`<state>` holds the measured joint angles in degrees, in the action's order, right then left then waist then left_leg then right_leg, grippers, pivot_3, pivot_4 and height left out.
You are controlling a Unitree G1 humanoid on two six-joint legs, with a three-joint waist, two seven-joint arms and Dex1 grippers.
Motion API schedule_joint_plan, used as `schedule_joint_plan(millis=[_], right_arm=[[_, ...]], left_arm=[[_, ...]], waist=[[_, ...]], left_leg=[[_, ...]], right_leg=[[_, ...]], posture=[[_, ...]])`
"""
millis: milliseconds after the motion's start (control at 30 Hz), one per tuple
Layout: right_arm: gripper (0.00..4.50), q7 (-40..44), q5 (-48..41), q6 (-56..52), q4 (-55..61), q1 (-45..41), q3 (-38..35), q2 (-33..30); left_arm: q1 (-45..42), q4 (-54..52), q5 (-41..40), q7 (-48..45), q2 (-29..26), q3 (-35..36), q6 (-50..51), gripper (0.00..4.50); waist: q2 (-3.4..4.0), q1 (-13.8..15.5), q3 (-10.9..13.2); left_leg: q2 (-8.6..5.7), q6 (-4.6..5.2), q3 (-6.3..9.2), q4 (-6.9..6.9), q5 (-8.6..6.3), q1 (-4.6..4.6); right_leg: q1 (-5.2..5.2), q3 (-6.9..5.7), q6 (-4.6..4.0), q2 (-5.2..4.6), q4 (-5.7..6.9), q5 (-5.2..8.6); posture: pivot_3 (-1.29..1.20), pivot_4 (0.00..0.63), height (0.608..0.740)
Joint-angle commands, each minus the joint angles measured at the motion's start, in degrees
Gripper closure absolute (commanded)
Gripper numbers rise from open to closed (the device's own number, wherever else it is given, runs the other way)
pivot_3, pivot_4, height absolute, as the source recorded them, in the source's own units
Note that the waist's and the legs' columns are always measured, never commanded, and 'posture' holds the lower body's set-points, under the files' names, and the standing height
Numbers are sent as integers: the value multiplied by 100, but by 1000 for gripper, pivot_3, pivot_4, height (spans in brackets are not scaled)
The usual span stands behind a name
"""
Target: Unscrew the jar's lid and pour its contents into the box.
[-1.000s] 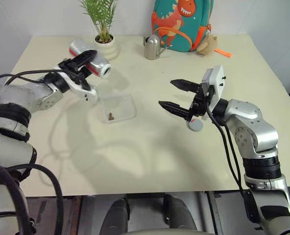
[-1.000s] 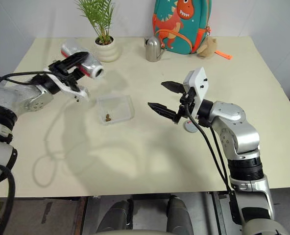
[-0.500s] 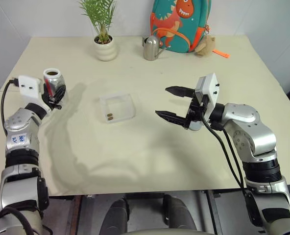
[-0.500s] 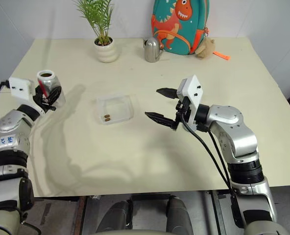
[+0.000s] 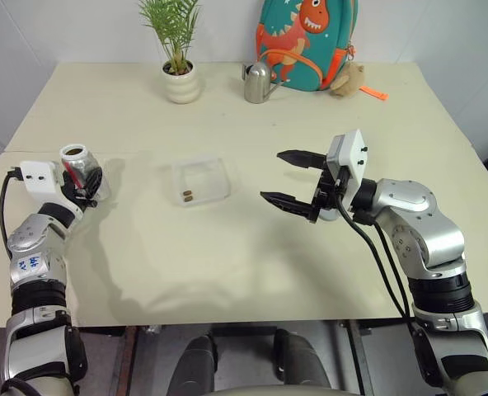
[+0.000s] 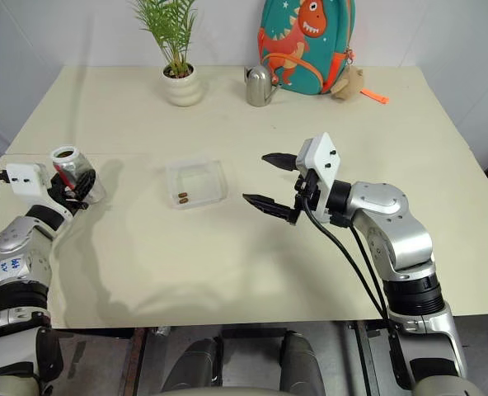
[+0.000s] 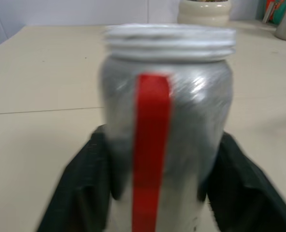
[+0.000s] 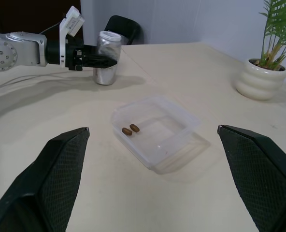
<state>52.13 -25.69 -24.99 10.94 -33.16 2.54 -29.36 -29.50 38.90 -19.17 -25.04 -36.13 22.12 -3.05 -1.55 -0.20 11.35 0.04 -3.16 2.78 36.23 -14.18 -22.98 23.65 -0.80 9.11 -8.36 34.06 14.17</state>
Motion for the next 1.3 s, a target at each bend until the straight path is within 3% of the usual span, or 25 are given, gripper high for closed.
schedule_joint_plan(millis=[33,100,300,600,800,1000,1300], right_arm=[[0,73,-25,97,145,-65,-15,-38],[0,132,-21,127,98,-95,-2,-40],[0,491,-21,284,-40,-39,-88,-211],[0,1069,-250,578,-86,223,-425,-652],[0,1548,-236,676,-401,235,-562,-1125],[0,1329,-139,501,-479,501,-793,-1476],[0,925,-207,494,-158,1145,-1359,-1631]], left_arm=[[162,-272,31,71,-99,153,-84,700],[269,-329,94,73,-181,146,-105,8],[1009,-1062,127,-274,-609,263,-49,8],[3009,-2146,149,-1835,-1641,575,-339,8],[4068,-3390,8,-2450,-1752,779,-552,8],[3234,-4787,-259,-2383,-1511,-24,106,8],[1821,-4209,-573,-3253,-1340,-769,352,8]], waist=[[0,-4,0],[0,-9,0],[-1,-16,0],[-2,-27,-1],[0,10,0],[2,118,-2],[3,-10,-2]], left_leg=[[0,0,0,-1,0,0],[0,0,0,-2,0,0],[2,0,0,-6,0,0],[9,2,-7,-15,-12,1],[27,-2,-25,-16,-29,13],[55,-5,-25,-6,-30,17],[97,-12,-42,-25,-35,64]], right_leg=[[0,0,0,0,-1,0],[1,0,0,0,-1,0],[1,0,-1,0,-4,0],[1,1,-6,1,-21,0],[2,-4,-29,3,-42,12],[-9,-13,-55,26,-44,5],[-17,8,-85,83,-24,16]], posture=[[0,150,740],[0,150,740],[0,150,740],[0,150,740],[0,150,740],[0,150,740],[0,150,740]])
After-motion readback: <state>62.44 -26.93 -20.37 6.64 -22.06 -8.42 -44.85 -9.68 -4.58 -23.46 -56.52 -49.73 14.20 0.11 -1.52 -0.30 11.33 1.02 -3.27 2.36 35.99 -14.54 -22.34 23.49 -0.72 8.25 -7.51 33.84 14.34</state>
